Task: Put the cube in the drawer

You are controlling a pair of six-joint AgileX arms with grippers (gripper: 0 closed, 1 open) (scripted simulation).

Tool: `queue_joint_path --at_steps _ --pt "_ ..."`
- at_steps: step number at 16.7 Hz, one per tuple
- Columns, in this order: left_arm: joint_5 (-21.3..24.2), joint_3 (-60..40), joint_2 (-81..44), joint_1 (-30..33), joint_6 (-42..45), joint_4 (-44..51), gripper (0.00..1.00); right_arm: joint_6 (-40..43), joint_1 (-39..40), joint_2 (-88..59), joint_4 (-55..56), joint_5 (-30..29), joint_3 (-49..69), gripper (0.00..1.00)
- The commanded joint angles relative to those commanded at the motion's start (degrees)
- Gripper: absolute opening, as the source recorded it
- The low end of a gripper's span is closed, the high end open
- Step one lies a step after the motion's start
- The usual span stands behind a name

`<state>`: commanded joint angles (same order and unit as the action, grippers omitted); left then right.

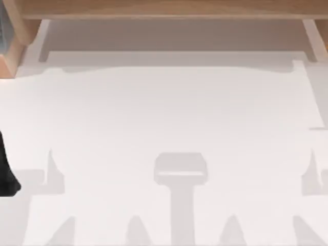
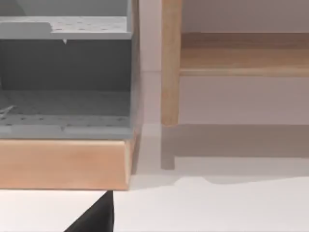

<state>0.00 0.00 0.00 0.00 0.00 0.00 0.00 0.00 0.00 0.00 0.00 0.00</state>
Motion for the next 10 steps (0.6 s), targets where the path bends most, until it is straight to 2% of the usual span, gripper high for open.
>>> queue_joint_path --at_steps 5,10 --pt "0.00 0.00 0.00 0.00 0.00 0.00 1.00 -0.04 0.83 -3.73 0.39 -0.89 3.70 1.00" --pt "0.00 0.00 0.00 0.00 0.00 0.00 1.00 -0.21 4.17 -21.90 1.99 -4.51 21.12 1.00"
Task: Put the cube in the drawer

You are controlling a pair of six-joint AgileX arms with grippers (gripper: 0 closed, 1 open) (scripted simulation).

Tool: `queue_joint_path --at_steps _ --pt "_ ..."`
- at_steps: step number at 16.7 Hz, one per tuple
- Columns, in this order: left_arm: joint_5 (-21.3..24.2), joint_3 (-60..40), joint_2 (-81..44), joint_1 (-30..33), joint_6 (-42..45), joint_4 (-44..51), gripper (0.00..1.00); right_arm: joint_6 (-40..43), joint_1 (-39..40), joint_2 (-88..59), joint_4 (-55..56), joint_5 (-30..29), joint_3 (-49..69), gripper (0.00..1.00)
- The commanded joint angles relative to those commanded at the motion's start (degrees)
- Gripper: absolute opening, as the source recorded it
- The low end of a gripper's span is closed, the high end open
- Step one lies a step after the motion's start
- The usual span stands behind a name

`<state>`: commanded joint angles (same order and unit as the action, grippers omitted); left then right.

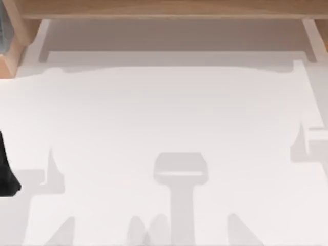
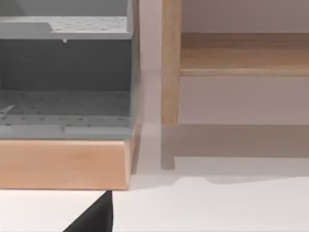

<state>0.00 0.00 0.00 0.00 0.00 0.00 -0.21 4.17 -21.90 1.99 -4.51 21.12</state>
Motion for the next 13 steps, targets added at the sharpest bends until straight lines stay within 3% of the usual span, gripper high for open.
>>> queue_joint_path --at_steps 8,13 --pt "0.00 0.00 0.00 0.00 0.00 0.00 1.00 -0.42 6.87 -44.83 3.50 -7.63 39.45 1.00" --pt "0.00 0.00 0.00 0.00 0.00 0.00 1.00 -0.64 10.18 -65.40 5.26 -11.31 58.03 1.00"
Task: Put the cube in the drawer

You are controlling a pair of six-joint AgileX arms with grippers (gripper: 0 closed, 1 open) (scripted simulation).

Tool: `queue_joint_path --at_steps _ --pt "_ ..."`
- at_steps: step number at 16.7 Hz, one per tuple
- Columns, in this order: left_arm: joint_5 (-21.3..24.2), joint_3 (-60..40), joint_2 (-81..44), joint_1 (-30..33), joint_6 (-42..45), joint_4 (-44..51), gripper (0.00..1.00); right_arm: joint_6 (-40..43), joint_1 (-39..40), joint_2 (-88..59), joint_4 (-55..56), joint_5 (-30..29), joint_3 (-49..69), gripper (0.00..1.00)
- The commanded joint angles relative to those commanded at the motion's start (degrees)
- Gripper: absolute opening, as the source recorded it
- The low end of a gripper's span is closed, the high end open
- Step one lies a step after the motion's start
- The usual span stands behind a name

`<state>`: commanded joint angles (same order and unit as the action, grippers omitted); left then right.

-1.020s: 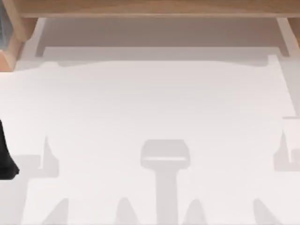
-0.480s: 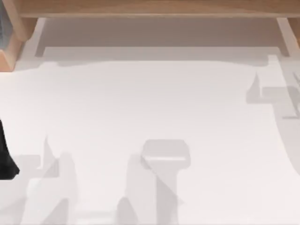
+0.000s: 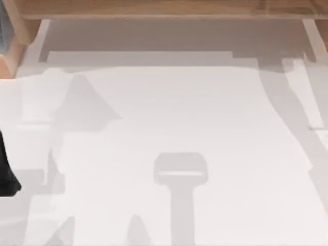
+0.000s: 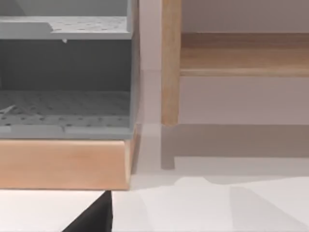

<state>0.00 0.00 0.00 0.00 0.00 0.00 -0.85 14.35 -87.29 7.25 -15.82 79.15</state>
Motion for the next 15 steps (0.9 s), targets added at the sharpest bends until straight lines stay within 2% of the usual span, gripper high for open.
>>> queue_joint_path --at_steps 4,11,15 --pt "0.00 0.00 0.00 0.00 0.00 0.00 1.00 -0.08 1.26 -6.66 0.68 -1.35 6.55 1.00" --pt "0.00 0.00 0.00 0.00 0.00 0.00 1.00 -0.09 0.93 -7.67 0.53 -1.11 7.55 1.00" --pt "0.00 0.00 0.00 0.00 0.00 0.00 1.00 -0.06 0.05 -13.99 -0.53 -0.26 15.20 1.00"
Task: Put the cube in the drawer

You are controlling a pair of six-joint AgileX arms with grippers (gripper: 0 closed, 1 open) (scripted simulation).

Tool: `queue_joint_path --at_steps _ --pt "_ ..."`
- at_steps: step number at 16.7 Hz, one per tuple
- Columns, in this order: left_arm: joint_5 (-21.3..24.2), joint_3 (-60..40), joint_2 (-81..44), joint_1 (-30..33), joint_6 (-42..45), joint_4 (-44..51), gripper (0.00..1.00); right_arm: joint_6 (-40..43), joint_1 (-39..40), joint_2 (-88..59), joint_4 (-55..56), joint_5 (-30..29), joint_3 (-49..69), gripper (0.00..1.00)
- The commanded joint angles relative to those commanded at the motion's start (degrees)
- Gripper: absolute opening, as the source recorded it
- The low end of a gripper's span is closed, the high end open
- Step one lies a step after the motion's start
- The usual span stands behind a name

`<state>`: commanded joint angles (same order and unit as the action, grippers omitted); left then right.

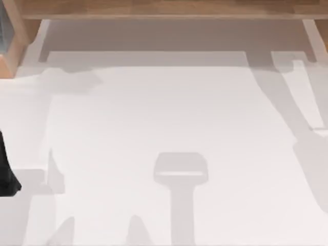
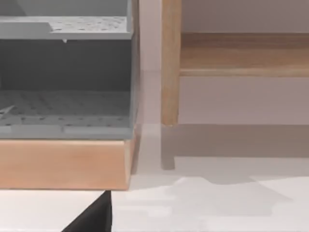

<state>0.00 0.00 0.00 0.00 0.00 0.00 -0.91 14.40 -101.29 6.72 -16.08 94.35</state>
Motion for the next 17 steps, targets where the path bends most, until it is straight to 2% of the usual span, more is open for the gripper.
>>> queue_joint_path --at_steps 4,8,17 --pt "0.00 0.00 0.00 0.00 0.00 0.00 1.00 0.03 -1.10 -5.55 -1.17 1.03 6.78 1.00" --pt "0.00 0.00 0.00 0.00 0.00 0.00 1.00 0.03 -1.18 -6.02 -1.25 1.10 7.27 1.00" --pt "0.00 0.00 0.00 0.00 0.00 0.00 1.00 0.03 -1.18 -6.02 -1.25 1.10 7.27 0.32"
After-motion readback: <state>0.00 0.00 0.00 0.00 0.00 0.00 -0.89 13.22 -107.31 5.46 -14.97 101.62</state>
